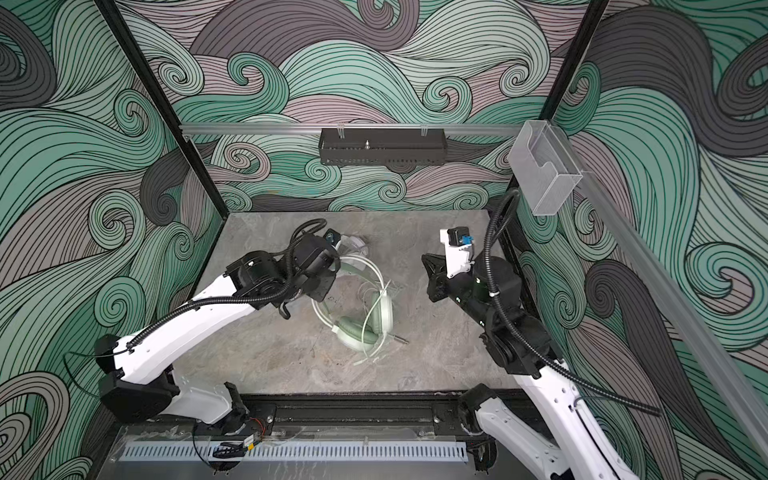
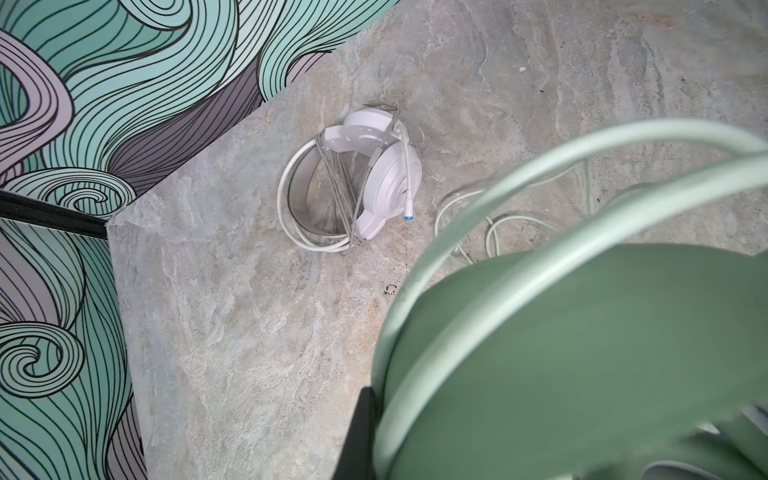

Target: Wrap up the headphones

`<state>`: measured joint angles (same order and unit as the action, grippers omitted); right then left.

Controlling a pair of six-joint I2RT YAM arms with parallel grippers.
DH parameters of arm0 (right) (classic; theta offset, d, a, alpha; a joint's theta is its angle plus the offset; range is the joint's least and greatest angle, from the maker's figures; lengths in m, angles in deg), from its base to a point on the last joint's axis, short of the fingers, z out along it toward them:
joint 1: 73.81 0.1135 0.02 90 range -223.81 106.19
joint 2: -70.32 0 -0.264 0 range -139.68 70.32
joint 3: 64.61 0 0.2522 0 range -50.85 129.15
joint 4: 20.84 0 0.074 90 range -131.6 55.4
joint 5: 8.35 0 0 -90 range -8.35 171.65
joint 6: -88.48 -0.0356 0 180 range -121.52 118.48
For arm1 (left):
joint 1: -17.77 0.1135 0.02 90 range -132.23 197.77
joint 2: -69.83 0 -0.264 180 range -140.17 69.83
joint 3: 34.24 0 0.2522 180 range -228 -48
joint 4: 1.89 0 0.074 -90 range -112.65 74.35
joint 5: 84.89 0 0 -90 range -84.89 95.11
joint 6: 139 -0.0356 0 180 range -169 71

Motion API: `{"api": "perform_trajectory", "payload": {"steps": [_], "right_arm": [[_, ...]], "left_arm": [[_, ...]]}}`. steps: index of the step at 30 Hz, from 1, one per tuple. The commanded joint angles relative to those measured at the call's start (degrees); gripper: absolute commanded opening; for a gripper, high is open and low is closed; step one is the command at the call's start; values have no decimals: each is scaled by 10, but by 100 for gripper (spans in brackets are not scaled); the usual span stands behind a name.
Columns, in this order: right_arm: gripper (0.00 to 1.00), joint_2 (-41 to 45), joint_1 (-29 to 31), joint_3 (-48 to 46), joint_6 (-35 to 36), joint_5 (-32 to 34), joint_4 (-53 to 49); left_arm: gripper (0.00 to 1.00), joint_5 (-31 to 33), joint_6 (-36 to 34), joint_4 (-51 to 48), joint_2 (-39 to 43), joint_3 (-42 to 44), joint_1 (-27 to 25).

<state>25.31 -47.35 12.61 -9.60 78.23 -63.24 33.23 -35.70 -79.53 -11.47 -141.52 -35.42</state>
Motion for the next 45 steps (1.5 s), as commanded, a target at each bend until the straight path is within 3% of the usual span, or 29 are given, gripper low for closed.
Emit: {"api": "perform_trajectory", "payload": {"steps": [1, 8, 12, 17, 26, 35, 45], "right_arm": [[23, 3, -14, -14, 4, -36, -2], [60, 6, -16, -37, 69, -210, 72], [68, 7, -16, -35, 98, -247, 77], [72, 1, -17, -31, 111, -264, 95], [73, 0, -17, -52, 88, -277, 129], [82, 15, -32, -46, 68, -238, 141], [88, 5, -37, -47, 48, -264, 182]], "left_arm": [[0, 41, 1, -29, 39, -42, -6], [0, 33, -14, -42, 27, -130, -5], [0, -4, 7, -42, 23, -172, -4], [0, -45, 26, -31, 37, -181, -1], [0, -141, 20, 79, 102, -120, -1], [0, -147, 35, 74, 91, -159, 1], [0, -181, 106, 143, 79, -194, 28]]}}
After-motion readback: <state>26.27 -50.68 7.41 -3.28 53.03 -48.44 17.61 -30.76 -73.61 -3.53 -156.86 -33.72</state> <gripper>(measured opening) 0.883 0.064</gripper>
